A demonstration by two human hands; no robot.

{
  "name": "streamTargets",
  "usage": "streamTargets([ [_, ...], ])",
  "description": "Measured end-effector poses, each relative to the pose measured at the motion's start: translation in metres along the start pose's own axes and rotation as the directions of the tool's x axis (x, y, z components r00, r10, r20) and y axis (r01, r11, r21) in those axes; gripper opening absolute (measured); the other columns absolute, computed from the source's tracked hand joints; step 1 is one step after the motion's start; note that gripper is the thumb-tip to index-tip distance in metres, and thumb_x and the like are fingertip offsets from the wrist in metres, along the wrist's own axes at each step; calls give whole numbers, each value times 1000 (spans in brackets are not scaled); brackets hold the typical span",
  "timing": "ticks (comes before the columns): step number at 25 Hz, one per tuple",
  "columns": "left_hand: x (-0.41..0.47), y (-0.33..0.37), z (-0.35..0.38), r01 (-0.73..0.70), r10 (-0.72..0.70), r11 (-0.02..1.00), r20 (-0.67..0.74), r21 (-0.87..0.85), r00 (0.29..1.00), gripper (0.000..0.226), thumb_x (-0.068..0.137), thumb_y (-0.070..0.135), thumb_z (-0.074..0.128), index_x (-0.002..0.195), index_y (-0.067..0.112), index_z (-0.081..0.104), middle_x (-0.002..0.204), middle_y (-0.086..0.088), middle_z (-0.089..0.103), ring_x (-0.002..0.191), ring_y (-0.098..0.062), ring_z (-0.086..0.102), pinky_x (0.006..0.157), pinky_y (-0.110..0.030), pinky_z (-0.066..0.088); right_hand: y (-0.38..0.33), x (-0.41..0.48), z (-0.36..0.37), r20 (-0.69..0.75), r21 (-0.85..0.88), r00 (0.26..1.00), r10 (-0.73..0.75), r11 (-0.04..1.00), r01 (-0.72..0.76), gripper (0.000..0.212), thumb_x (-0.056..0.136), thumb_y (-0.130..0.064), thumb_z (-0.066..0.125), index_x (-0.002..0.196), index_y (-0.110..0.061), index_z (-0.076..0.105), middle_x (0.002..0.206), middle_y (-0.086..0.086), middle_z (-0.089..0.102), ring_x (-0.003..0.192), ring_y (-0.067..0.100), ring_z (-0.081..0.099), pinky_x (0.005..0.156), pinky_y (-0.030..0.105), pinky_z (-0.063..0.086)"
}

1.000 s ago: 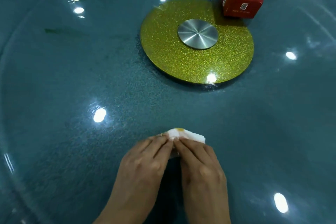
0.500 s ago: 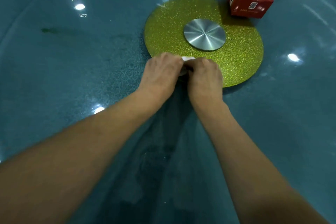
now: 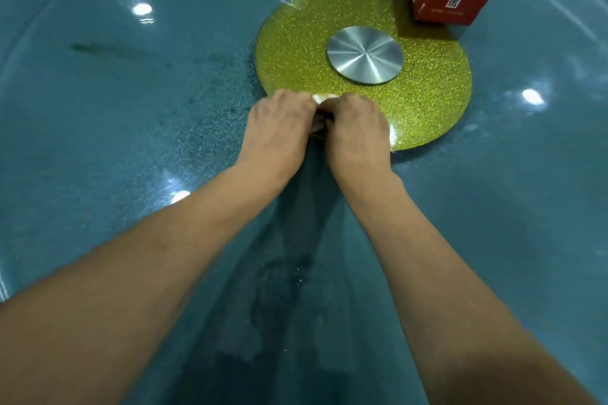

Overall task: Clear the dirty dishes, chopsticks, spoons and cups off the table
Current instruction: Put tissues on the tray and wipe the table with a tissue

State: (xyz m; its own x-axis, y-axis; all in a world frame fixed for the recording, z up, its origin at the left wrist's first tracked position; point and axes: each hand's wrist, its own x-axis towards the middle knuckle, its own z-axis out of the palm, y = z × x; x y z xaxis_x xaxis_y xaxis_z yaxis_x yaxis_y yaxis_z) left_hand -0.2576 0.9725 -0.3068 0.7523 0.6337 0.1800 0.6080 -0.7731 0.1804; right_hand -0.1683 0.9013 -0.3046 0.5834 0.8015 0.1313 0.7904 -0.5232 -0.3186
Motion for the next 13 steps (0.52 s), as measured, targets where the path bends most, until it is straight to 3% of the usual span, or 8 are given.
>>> streamTargets([
  [6,-87,13,-14,-82,87,995,78,-61,993,66,89,48,17,99,15,73,90,-9,70,86,-34,66,61,-37,30,-1,-95,-10,-68,196,998,0,981,14,21,86,-18,56,89,-28,75,94,-4,72,84,22,56,57,22,22],
  [9,-132,20,-21,-83,88,992,51,-93,995,49,93,39,30,89,14,71,78,-4,67,74,-30,65,55,-32,31,-3,-139,-9,-88,175,996,8,985,7,28,84,-17,55,98,-29,76,101,-8,73,95,20,62,66,23,35],
  [11,-163,24,-25,-84,88,989,32,-123,996,40,92,32,36,88,14,72,79,-1,68,73,-27,66,53,-34,43,-5,-168,-9,-64,153,998,4,988,6,29,86,-15,56,103,-29,76,105,-10,72,99,17,62,69,26,44],
  [13,-189,26,-24,-85,84,987,-11,-138,996,33,91,24,44,94,13,75,86,0,72,77,-25,68,56,-36,53,-7,-195,-12,-87,163,996,-5,986,19,28,86,-16,56,102,-28,76,104,-11,72,96,13,61,71,18,41],
])
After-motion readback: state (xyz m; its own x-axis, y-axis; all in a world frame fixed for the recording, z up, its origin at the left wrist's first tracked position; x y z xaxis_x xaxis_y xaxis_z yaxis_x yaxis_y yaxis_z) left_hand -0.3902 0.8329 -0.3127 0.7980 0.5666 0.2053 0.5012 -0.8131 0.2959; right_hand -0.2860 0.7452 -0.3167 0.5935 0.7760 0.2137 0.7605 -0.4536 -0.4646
